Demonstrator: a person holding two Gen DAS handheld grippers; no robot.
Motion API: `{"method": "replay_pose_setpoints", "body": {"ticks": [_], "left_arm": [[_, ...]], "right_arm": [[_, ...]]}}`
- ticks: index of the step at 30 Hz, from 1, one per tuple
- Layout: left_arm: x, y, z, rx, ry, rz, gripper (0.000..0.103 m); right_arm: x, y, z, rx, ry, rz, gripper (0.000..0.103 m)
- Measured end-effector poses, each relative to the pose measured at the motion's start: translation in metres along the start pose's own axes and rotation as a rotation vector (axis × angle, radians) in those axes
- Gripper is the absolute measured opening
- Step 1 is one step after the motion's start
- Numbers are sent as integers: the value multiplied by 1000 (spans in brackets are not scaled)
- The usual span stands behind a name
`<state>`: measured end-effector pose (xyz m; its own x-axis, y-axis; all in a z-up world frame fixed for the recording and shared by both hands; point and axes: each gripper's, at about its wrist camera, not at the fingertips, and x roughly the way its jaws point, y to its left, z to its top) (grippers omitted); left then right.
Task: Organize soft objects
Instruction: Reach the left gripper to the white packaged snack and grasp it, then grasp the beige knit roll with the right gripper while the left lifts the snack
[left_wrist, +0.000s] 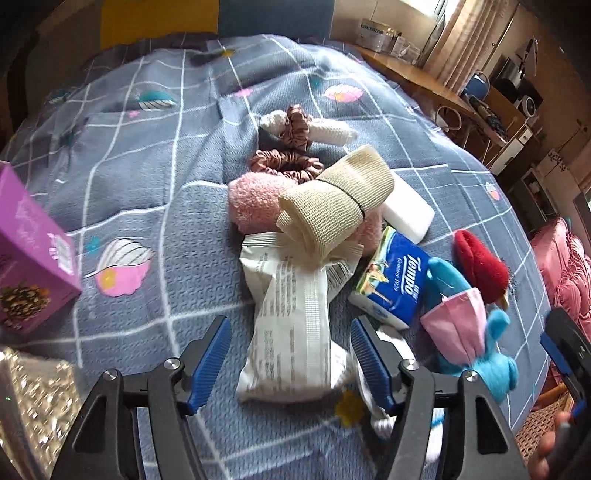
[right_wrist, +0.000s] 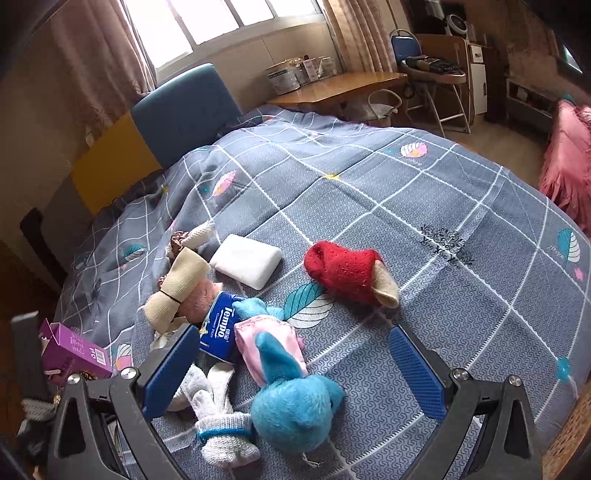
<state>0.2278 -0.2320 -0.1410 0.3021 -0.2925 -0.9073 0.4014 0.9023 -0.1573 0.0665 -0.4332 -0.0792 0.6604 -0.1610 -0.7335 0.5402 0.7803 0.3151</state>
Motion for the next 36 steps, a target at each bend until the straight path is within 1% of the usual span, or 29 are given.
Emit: {"method": "replay_pose_setpoints", "body": {"ticks": [1,2,3,4,6,9,11,14,15,17,19,21,25,30,31,33,34,35,36], "left_arm": [[7,-1,2,3,11,17,59],[15,1,4,-4,26,32,55],[20,4,4,-16,43,21,48],[22,8,2,-33,53,8,42],[12,12,-4,-46,25,-8,39],[-11,19,-25,-65,-12,-20,38],[-26,21,-43,-64,-32,-9,38],[-43,21,-71,-53,-44,1,38],[-47,21,-79,-44,-50,5,38],[-58,19,-93,-15,-79,20,38],[-63,17,-101,2,-99,31,38],[-67,19,-109,6,-100,27,38],[-72,18,-118,17,-110,28,38],[-68,22,-121,8,-99,24,38],[-67,22,-121,12,-96,23,38],[-66,21,-124,17,-92,20,38],[-65,21,-125,15,-88,18,38],[-65,22,-126,11,-84,10,38],[-65,21,-126,12,-85,8,38]], "right_arm": [[1,1,0,-4,4,1,103],[2,2,-1,-7,8,4,103],[2,2,-1,-11,10,5,103],[3,3,-1,-13,10,6,103],[2,2,-1,-11,7,4,103],[1,3,-1,-18,-2,3,102],[3,6,-1,-29,6,9,97],[5,16,-3,-72,23,39,93],[6,21,-3,-88,36,56,92],[14,34,-2,-119,90,116,87],[23,50,0,-153,133,163,85],[36,70,5,-193,164,193,85],[73,105,13,-238,222,195,85],[122,136,21,-254,256,130,84],[129,139,23,-252,257,127,78],[140,148,25,-267,260,108,54],[143,152,25,-289,253,92,44],[144,155,26,-306,247,85,41],[141,156,26,-323,238,99,39]]}}
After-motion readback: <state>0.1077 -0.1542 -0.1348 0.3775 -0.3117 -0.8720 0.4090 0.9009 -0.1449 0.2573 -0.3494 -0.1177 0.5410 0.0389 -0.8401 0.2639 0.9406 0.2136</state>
